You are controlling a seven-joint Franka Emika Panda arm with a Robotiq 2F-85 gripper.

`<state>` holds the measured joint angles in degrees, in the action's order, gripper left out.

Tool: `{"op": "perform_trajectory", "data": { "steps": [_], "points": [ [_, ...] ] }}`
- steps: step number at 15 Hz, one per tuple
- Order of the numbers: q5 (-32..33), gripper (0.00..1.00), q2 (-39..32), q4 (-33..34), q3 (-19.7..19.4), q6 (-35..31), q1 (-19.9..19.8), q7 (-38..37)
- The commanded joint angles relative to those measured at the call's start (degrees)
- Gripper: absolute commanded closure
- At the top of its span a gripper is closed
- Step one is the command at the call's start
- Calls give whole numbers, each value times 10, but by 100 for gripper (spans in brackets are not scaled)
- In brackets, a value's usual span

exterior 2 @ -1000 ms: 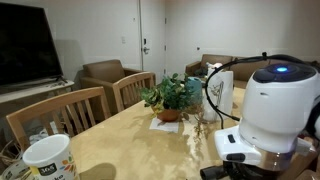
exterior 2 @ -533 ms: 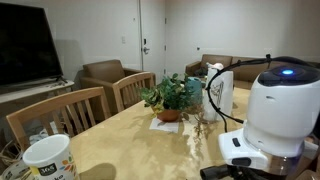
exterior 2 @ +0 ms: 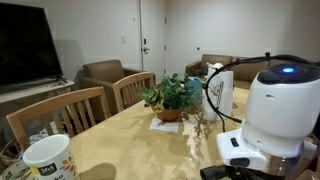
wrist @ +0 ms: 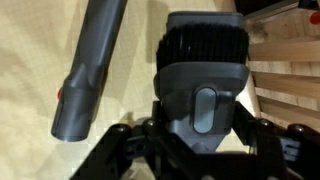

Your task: Move the grey gadget to the right

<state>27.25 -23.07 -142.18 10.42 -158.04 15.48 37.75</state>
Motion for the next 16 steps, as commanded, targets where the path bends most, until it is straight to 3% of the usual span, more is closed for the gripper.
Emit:
{"op": "perform_trajectory", "data": {
  "steps": [1,16],
  "points": [
    [5,57,18,4,12,24,-6,-7],
    [3,57,4,33,18,26,-11,3]
  ]
}}
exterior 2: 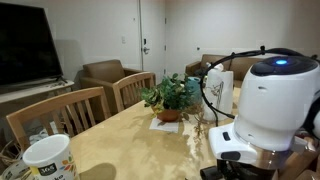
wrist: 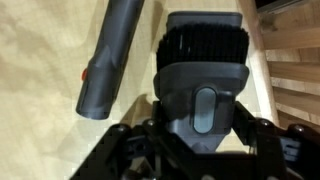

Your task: Move the grey gadget to the right

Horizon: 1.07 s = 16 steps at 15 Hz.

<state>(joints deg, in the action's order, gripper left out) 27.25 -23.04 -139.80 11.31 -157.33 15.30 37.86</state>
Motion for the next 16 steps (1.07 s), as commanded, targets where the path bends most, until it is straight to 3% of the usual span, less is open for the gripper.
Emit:
{"op": "perform_trajectory", "data": {
  "steps": [1,16],
  "points": [
    [3,57,3,10,9,18,-10,2],
    [-1,57,2,8,-2,28,-19,-15]
  ]
}}
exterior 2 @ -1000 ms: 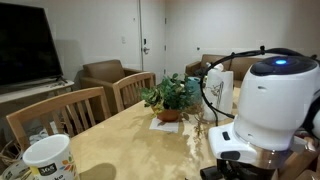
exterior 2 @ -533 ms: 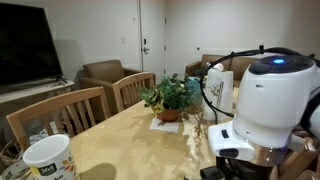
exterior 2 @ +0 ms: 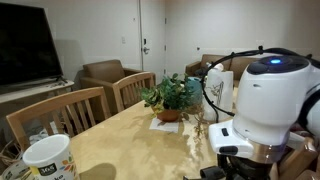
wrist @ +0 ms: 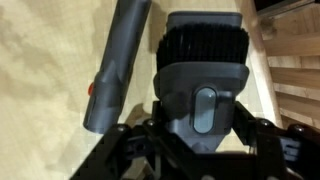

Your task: Move the grey gadget to the right

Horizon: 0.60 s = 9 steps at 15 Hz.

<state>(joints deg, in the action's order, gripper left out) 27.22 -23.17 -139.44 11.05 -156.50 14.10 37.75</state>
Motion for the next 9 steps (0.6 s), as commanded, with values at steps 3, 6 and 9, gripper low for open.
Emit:
{"op": "perform_trajectory", "data": {
  "steps": [3,6,9],
  "points": [
    [-2,57,-1,7,0,22,-14,-11],
    [-3,57,-2,7,3,22,-18,-7],
    [0,57,0,2,8,12,-19,0]
  ]
}}
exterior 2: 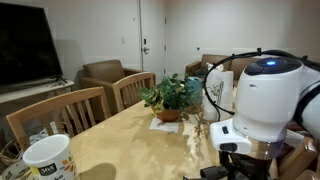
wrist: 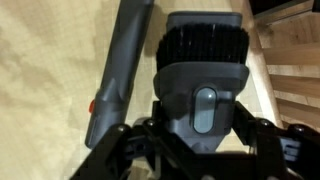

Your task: Move the grey gadget to the right

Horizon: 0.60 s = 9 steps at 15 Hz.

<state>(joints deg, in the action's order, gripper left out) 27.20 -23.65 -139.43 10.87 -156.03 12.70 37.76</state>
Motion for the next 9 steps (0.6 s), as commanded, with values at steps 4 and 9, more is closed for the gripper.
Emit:
{"op": "perform_trajectory", "data": {
  "steps": [4,9],
  "points": [
    [-2,57,4,3,20,8,-6,9],
    [-4,57,0,12,24,16,-8,14]
  ]
}}
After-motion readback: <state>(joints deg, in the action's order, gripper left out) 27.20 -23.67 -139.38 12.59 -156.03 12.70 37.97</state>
